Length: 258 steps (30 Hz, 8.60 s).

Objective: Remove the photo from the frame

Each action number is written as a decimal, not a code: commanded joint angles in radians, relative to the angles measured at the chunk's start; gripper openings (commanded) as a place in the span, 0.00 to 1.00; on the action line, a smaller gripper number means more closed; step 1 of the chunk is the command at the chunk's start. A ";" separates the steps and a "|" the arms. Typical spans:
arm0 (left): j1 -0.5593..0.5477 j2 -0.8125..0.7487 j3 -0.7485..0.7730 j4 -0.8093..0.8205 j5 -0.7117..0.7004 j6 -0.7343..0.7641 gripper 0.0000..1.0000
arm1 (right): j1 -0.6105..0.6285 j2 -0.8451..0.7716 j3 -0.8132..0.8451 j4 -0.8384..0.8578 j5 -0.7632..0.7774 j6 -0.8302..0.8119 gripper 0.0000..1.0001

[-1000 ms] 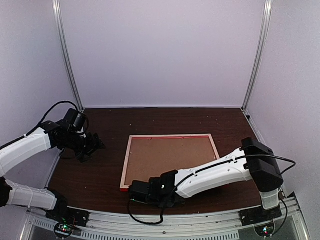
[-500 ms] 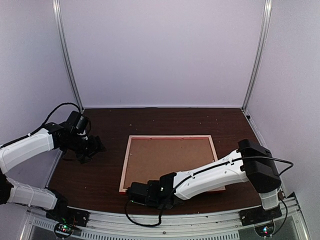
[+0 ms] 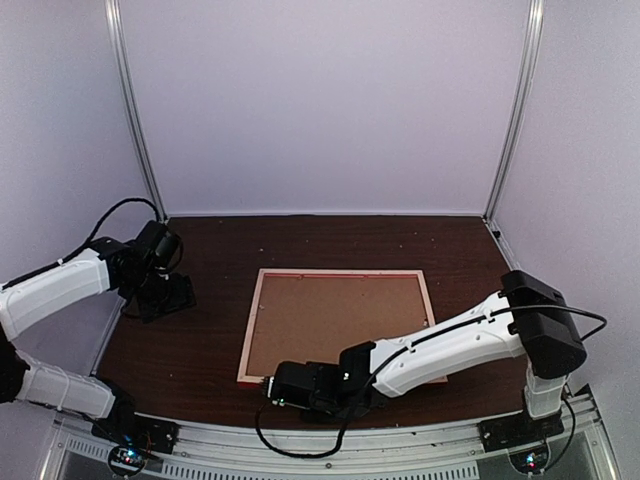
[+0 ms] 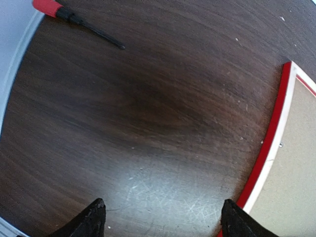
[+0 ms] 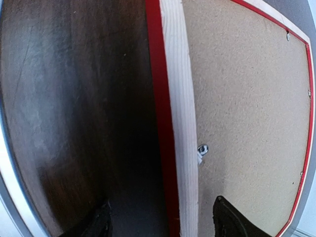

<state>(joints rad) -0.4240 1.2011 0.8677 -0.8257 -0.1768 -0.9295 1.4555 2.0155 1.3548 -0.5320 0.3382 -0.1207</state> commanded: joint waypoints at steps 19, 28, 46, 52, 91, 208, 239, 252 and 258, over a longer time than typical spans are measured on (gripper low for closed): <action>0.361 0.267 0.240 -0.104 -0.109 0.002 0.80 | -0.056 -0.364 -0.250 -0.036 -0.076 0.263 0.88; 0.459 0.446 0.278 0.072 -0.040 -0.045 0.71 | -0.070 -0.431 -0.315 -0.002 -0.037 0.308 0.87; 0.496 0.659 0.431 0.103 -0.133 -0.199 0.57 | -0.075 -0.399 -0.335 0.019 -0.053 0.298 0.84; 0.496 0.720 0.462 0.097 -0.146 -0.211 0.56 | -0.080 -0.390 -0.337 0.020 -0.058 0.300 0.84; 0.473 0.763 0.295 0.320 0.090 -0.009 0.00 | -0.140 -0.415 -0.325 -0.011 -0.052 0.307 0.82; -0.734 0.336 0.203 0.745 0.338 1.153 0.00 | -0.568 -0.636 -0.394 0.268 -1.148 1.157 0.39; -0.760 0.337 0.233 0.714 0.332 1.136 0.00 | -0.569 -0.662 -0.365 0.225 -1.054 1.118 0.33; -0.762 0.351 0.241 0.716 0.338 1.111 0.00 | -0.569 -0.689 -0.370 0.227 -1.011 1.121 0.29; -0.762 0.359 0.239 0.723 0.326 1.110 0.00 | -0.570 -0.687 -0.371 0.224 -1.025 1.125 0.25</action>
<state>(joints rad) -1.1755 1.5505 1.0756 -0.1459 0.1486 0.1883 0.8814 1.3510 0.9623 -0.3103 -0.6998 1.0130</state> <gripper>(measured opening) 0.072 0.253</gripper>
